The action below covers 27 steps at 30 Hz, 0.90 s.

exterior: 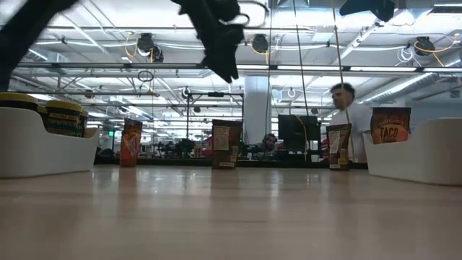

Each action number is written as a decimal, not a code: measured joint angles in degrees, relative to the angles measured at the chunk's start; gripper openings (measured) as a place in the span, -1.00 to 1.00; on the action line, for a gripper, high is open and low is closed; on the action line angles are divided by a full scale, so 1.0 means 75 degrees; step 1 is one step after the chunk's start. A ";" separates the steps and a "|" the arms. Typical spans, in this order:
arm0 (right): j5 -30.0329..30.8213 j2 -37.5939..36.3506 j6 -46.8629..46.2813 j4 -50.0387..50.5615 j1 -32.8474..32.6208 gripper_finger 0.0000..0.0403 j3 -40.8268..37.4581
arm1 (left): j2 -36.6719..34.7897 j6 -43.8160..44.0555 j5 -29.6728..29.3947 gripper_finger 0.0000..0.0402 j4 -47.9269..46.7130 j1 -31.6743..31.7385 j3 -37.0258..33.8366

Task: Sort spices by type
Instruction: Put the middle orange seasoning bag into the right white bin

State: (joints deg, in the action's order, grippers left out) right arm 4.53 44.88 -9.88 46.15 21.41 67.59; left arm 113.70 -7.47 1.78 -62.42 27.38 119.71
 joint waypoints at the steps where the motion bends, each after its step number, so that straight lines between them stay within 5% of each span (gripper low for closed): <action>1: -0.0003 0.0000 0.0047 0.0000 0.0000 -1.00 0.0000 | -0.0403 0.0127 -0.0104 0.08 0.0524 -0.0011 -0.0650; 6: -0.0003 0.0062 0.0227 -0.0105 0.0000 -1.00 0.0000 | -0.2150 0.0554 -0.0472 0.08 0.3778 0.0032 -0.3950; 9: -0.0003 0.0150 0.0232 -0.0195 0.0000 -1.00 0.0003 | -0.2495 0.0560 -0.0460 0.08 0.4539 0.0187 -0.4820; 27: -0.0046 0.0803 0.0135 -0.0051 -0.0003 -1.00 0.0003 | -0.1804 0.0289 0.0791 0.08 0.5078 0.0434 -0.5290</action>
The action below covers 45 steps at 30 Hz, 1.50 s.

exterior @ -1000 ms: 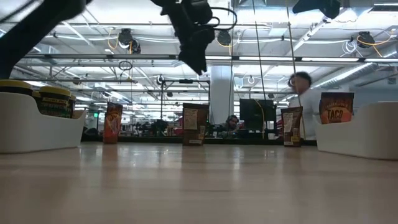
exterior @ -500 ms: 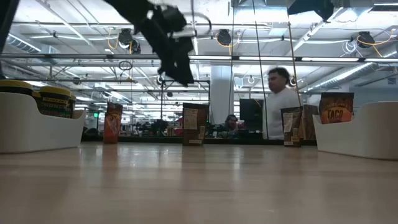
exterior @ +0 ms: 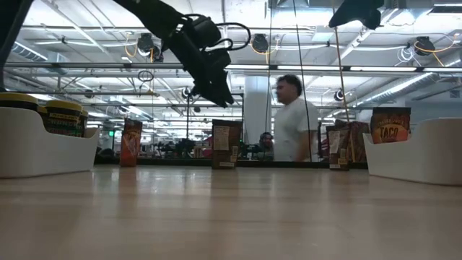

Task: Sort spices by type
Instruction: Put the middle orange seasoning bag into the right white bin

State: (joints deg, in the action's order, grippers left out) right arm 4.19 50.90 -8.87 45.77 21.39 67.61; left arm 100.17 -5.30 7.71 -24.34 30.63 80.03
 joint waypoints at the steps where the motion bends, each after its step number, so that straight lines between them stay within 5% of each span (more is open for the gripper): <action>1: 0.0000 -0.0001 0.0003 -0.0001 -0.0001 -1.00 0.0000 | 0.0050 0.0000 0.0051 0.08 -0.0010 -0.0002 0.0000; 23: 0.0003 0.0002 0.0274 -0.0001 0.0000 -1.00 0.0000 | 0.1040 0.0049 -0.0548 0.04 -0.0135 -0.0073 0.0000; 32: 0.0003 0.0002 0.0275 -0.0004 0.0000 -1.00 0.0000 | 0.1197 0.0064 -0.0657 -0.38 -0.0251 -0.0076 0.0000; 38: 0.0003 0.0002 0.0263 -0.0004 0.0000 -1.00 0.0000 | 0.1220 0.0065 -0.0690 -0.91 -0.0322 -0.0067 -0.0003; 45: 0.0003 0.0002 0.0246 -0.0004 0.0000 -1.00 0.0000 | 0.1154 0.0064 -0.0694 -0.98 -0.0327 -0.0067 0.0110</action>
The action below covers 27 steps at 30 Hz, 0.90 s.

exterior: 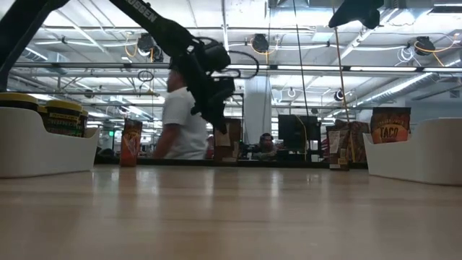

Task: Sort spices by type
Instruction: Put the middle orange seasoning bag into the right white bin

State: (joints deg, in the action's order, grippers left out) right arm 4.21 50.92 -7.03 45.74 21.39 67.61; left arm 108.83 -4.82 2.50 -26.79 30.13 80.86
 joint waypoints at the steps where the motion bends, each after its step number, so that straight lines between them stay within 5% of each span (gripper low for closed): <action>1: 0.0000 0.0000 0.0000 0.0000 0.0000 -1.00 0.0000 | -0.0065 -0.0003 0.0000 -0.98 0.0000 -0.0022 0.0040; 9: 0.0000 0.0000 0.0000 -0.0040 0.0000 -1.00 0.0000 | -0.0717 0.0011 0.0146 -0.99 0.0077 -0.0286 0.0315; 15: 0.0027 0.0000 0.0031 -0.0217 0.0000 -1.00 0.0000 | -0.0780 0.0210 0.0446 -0.99 0.0104 -0.1271 0.0610; 27: 0.0047 0.0000 -0.0057 -0.0524 0.0000 -1.00 0.0003 | -0.0782 0.0802 0.0443 -1.00 0.2448 -0.3207 0.0647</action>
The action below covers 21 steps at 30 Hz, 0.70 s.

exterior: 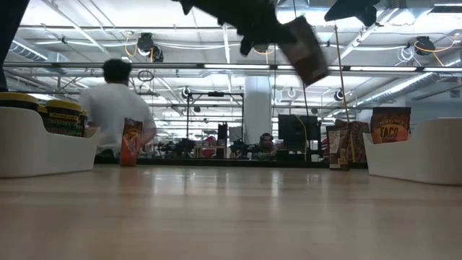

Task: Sort spices by type
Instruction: Put the middle orange seasoning bag into the right white bin

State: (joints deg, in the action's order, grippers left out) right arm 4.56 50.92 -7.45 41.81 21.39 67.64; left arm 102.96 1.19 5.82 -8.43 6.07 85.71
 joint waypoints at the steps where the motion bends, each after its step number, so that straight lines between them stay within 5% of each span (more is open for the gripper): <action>1: 0.0000 0.0000 -0.0039 -0.0013 0.0000 -1.00 0.0000 | 0.0024 0.0000 0.0002 -1.00 0.0156 -0.0092 0.0000; 10: -0.0012 0.0000 -0.0308 0.0025 0.0003 -1.00 0.0000 | 0.0668 0.0009 0.0006 -1.00 0.1498 -0.0518 0.0155; 21: -0.0012 -0.0050 -0.0327 0.0340 0.0003 -1.00 0.0000 | 0.2664 -0.0204 0.0108 -1.00 0.1397 -0.0733 0.2678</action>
State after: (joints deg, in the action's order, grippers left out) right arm 4.47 50.54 -9.91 44.36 21.41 67.64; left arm 122.94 -0.34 6.63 2.05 0.58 105.79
